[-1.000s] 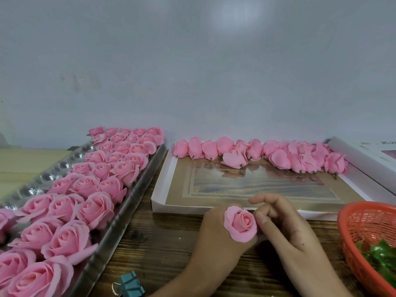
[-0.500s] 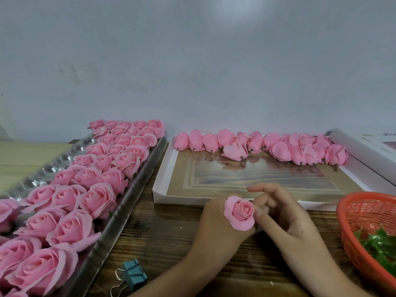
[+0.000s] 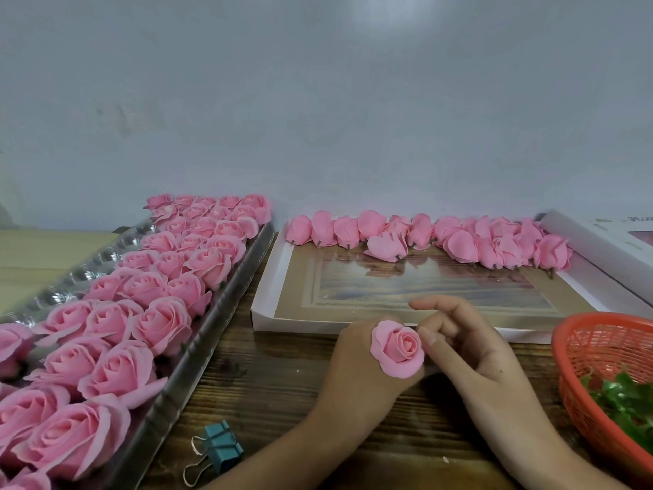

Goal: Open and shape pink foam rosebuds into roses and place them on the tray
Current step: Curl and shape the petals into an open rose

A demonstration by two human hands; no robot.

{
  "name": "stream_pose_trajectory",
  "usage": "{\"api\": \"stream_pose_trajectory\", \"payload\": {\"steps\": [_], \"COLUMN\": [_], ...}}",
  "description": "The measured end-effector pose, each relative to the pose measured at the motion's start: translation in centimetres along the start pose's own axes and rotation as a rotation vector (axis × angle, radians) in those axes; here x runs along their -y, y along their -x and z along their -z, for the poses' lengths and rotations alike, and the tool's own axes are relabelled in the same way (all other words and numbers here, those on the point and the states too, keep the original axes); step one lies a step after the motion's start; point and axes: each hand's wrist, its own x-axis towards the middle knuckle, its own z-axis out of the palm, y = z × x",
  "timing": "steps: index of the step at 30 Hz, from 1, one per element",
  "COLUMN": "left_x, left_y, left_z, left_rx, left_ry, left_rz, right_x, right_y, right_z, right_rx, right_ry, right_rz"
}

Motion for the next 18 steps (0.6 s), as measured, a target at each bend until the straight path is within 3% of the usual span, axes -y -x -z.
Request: {"api": "stream_pose_trajectory", "payload": {"steps": [11, 18], "left_x": [0.07, -0.12], "left_y": [0.02, -0.01], "left_z": [0.03, 0.21], "left_rx": [0.017, 0.014], "left_ry": [-0.022, 0.078], "left_rz": [0.003, 0.046], "right_x": [-0.39, -0.27], "right_y": [0.2, 0.24], "right_z": [0.17, 0.21], "right_rx": [0.017, 0.004], "right_ry": [0.299, 0.261], "right_rz": [0.091, 0.1]}}
